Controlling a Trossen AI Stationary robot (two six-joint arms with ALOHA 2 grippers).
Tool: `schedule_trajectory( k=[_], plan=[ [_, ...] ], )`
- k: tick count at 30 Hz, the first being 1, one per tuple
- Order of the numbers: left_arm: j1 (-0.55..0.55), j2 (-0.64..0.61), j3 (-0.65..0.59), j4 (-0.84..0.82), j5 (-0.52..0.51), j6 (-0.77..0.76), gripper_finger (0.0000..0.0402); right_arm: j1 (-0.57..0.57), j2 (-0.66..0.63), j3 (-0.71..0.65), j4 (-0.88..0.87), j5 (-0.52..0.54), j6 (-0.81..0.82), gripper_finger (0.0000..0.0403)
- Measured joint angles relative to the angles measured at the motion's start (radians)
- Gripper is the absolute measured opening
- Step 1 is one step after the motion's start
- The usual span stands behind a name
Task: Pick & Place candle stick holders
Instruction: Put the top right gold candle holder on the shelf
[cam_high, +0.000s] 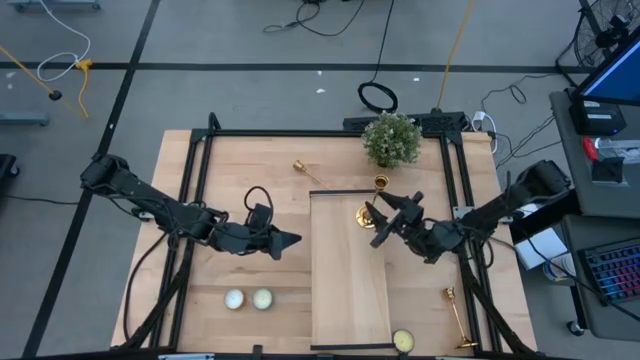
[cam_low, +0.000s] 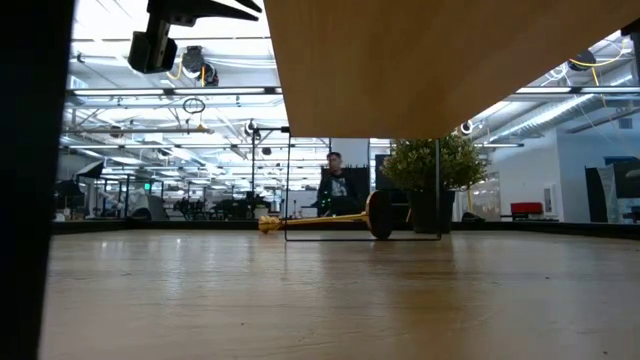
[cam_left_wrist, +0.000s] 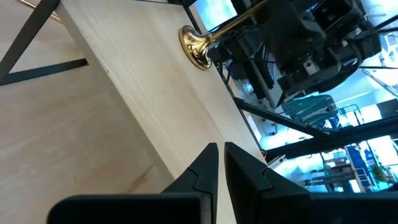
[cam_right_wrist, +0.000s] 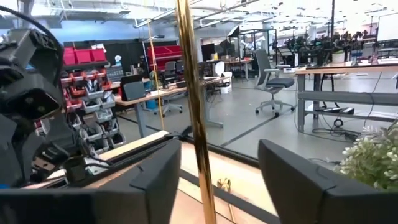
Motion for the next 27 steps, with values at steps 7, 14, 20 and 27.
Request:
schedule_trajectory(
  k=[7, 14, 20, 27],
  plan=[
    [0.0, 0.0, 0.0, 0.0, -0.008, 0.027, 0.0031, 0.026, -0.089, 0.0, -0.081, -0.092, 0.095, 0.0287],
    [0.0, 0.0, 0.0, 0.0, -0.013, 0.063, 0.0031, 0.042, -0.141, 0.001, -0.315, -0.235, 0.384, 0.0298],
    [0.0, -0.001, 0.0, -0.001, -0.018, 0.089, 0.0031, 0.101, -0.142, 0.001, -0.336, -0.277, 0.453, 0.0291],
    [0.0, -0.001, 0.0, -0.001, -0.026, 0.115, 0.0031, 0.148, -0.145, 0.001, -0.326, -0.152, 0.423, 0.0291]
  ],
)
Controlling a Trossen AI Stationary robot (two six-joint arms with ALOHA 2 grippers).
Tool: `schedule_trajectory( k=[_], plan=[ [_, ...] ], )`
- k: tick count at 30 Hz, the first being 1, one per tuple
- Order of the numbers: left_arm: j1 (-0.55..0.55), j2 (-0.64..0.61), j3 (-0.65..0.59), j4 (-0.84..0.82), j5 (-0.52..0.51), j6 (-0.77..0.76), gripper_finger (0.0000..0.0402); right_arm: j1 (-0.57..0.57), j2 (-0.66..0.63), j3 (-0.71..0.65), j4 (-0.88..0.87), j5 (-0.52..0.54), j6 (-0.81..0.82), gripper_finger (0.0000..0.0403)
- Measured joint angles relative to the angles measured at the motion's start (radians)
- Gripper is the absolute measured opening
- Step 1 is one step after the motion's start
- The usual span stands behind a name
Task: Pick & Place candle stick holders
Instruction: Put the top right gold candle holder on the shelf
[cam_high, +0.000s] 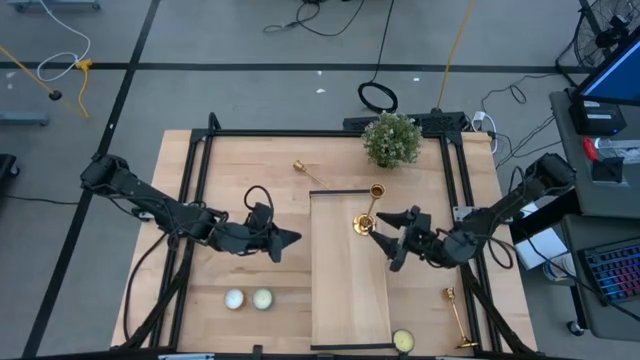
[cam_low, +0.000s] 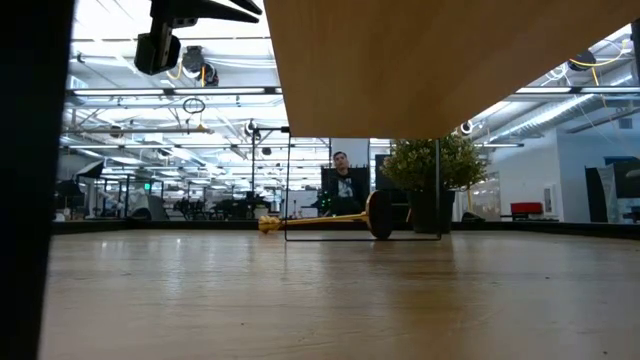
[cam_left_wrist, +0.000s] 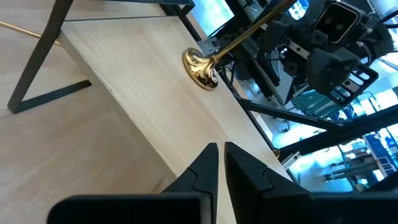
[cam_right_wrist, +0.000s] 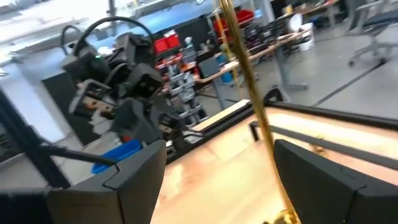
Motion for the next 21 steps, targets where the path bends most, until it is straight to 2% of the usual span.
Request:
schedule_trajectory(
  k=[3, 6, 12, 16, 21],
  plan=[
    [0.0, 0.0, 0.0, 0.0, 0.0, 0.0, 0.0031, 0.007, 0.0, 0.0, -0.004, 0.048, -0.03, 0.0291],
    [0.0, 0.0, 0.0, 0.0, 0.0, 0.0, 0.0031, 0.007, 0.0, 0.0, -0.031, 0.038, -0.014, 0.029],
    [0.0, 0.0, 0.0, 0.0, 0.0, 0.0, 0.0031, 0.03, 0.0, 0.0, -0.189, -0.058, 0.189, 0.0276],
    [0.0, 0.0, 0.0, 0.0, 0.0, 0.0, 0.0031, 0.044, 0.0, 0.0, -0.266, -0.061, 0.279, 0.0245],
    [0.0, 0.0, 0.0, 0.0, 0.0, 0.005, 0.0031, 0.002, 0.0, 0.0, -0.27, -0.088, 0.281, 0.018]
  ],
)
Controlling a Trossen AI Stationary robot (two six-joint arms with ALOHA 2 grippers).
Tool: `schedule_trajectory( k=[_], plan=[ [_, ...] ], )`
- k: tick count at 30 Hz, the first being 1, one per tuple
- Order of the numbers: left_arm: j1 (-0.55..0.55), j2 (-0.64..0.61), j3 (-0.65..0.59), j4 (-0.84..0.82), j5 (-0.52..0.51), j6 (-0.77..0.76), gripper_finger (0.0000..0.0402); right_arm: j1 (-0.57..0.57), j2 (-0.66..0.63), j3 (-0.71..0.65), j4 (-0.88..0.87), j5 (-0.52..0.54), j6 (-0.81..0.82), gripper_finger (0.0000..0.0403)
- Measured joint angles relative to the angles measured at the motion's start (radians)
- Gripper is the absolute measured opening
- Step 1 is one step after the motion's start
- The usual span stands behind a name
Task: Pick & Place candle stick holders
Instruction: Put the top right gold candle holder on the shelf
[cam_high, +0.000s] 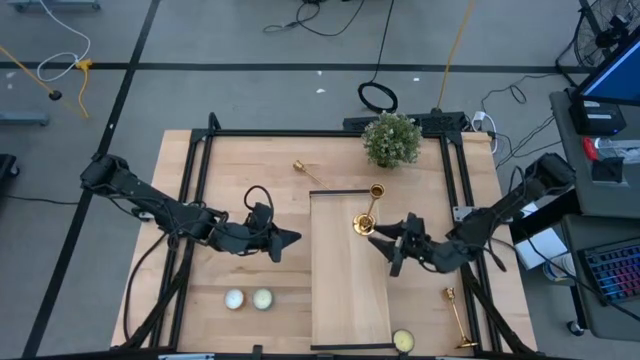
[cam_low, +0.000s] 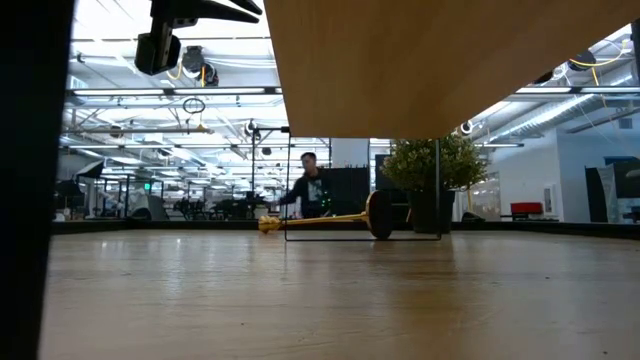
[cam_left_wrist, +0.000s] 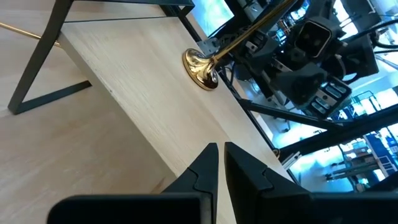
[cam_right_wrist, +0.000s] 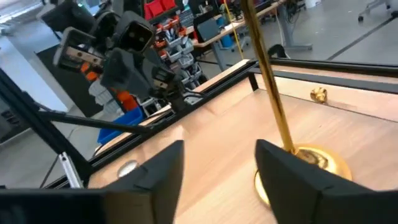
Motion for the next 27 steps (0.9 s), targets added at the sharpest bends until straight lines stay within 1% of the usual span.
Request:
schedule_trajectory(
  k=[2, 6, 9, 10, 13, 21, 27],
  plan=[
    [0.001, 0.0, 0.0, 0.0, 0.0, 0.001, 0.0031, -0.034, 0.0, 0.0, -0.004, -0.058, -0.009, 0.0145],
    [0.001, 0.0, 0.0, 0.0, 0.0, 0.003, 0.0031, -0.101, 0.0, 0.0, -0.026, -0.209, -0.001, 0.0071],
    [0.001, 0.0, 0.0, 0.0, 0.0, 0.002, 0.0031, -0.117, 0.0, 0.0, -0.033, -0.24, -0.007, 0.0018],
    [0.001, 0.0, 0.0, 0.0, -0.001, 0.002, 0.0031, -0.118, 0.0, 0.0, -0.032, -0.243, -0.017, 0.001],
    [0.001, 0.0, 0.0, 0.0, 0.0, 0.0, 0.0031, -0.121, 0.0, 0.0, -0.046, -0.229, -0.018, 0.0008],
    [0.001, 0.0, 0.0, 0.0, -0.009, 0.0, 0.0031, -0.146, 0.001, 0.0, -0.095, -0.231, -0.014, 0.0001],
    [0.001, 0.0, 0.0, 0.0, -0.019, 0.0, 0.0031, -0.171, 0.007, 0.0, -0.097, -0.231, -0.014, 0.0001]
  ],
)
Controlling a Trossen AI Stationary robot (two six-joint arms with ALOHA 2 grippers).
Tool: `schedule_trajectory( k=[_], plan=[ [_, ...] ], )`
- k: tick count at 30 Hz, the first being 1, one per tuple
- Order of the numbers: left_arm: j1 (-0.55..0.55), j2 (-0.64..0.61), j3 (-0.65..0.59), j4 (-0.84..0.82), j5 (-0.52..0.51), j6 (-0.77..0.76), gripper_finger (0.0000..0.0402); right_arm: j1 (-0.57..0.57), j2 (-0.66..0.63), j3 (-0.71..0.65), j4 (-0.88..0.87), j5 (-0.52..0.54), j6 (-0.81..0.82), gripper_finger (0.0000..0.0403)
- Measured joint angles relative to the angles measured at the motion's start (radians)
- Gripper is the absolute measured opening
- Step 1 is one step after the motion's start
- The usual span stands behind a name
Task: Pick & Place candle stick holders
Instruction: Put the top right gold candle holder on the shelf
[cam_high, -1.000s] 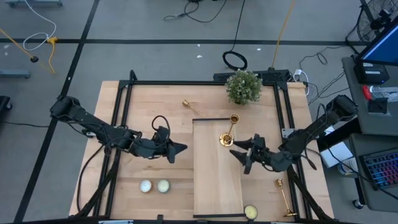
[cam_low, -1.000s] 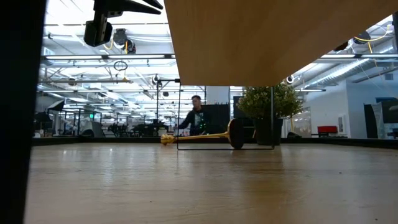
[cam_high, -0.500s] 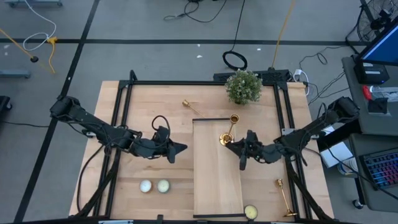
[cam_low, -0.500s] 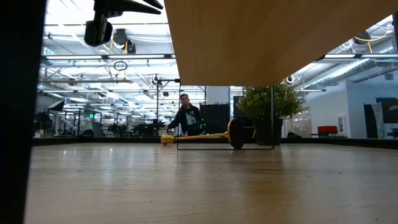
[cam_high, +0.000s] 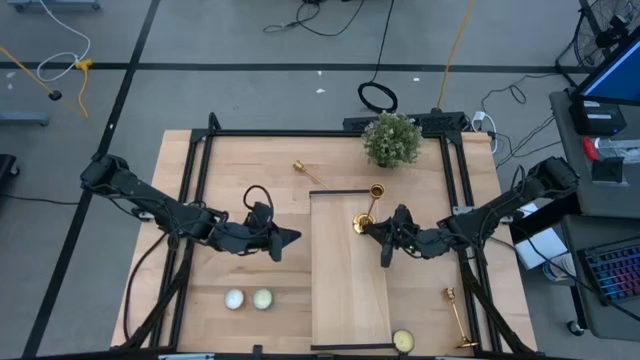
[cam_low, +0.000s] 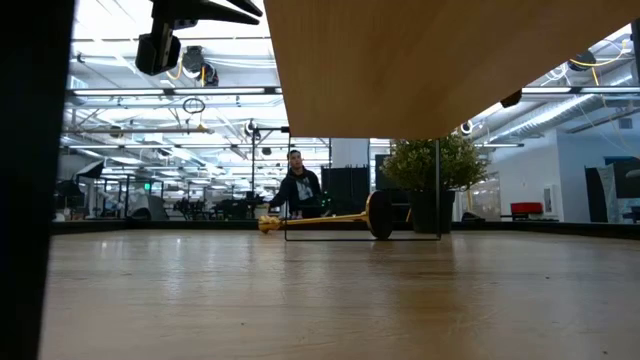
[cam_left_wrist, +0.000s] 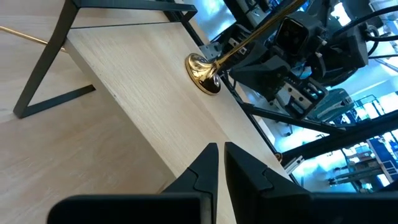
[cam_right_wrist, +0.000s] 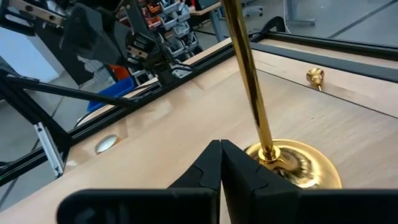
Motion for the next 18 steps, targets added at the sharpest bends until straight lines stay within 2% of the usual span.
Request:
schedule_trajectory(
  k=[12, 18],
  plan=[
    [0.0, 0.0, 0.0, 0.0, -0.007, 0.0, 0.0031, -0.018, 0.055, 0.014, -0.003, 0.002, 0.014, 0.0],
    [0.0, 0.0, 0.0, 0.0, -0.007, 0.0, 0.0031, -0.019, 0.058, 0.039, -0.06, 0.038, 0.002, 0.0]
  ],
)
